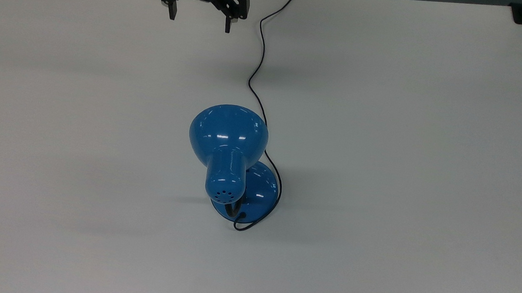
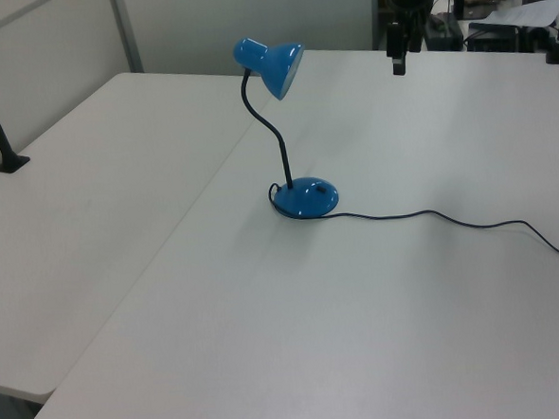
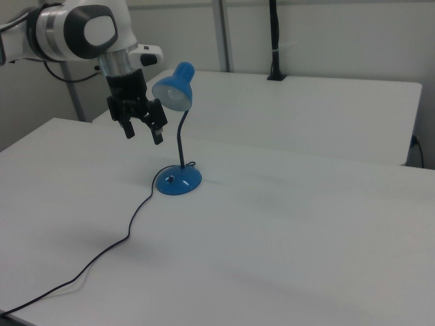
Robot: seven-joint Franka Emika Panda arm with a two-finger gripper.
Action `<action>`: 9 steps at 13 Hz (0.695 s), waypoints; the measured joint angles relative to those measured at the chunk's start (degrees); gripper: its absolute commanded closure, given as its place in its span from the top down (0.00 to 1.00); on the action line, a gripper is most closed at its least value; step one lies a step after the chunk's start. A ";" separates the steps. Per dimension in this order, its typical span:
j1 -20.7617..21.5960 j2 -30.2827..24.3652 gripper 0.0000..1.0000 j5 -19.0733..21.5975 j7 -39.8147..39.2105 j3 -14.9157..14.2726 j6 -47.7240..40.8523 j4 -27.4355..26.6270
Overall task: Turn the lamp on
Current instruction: 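Move the gripper toward the blue lamp's round base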
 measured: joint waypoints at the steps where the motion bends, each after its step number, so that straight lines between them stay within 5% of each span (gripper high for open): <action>1: 0.07 0.00 1.00 0.00 0.00 0.00 -0.06 0.00; 9: 0.18 0.09 0.99 0.00 0.00 0.00 -0.06 0.00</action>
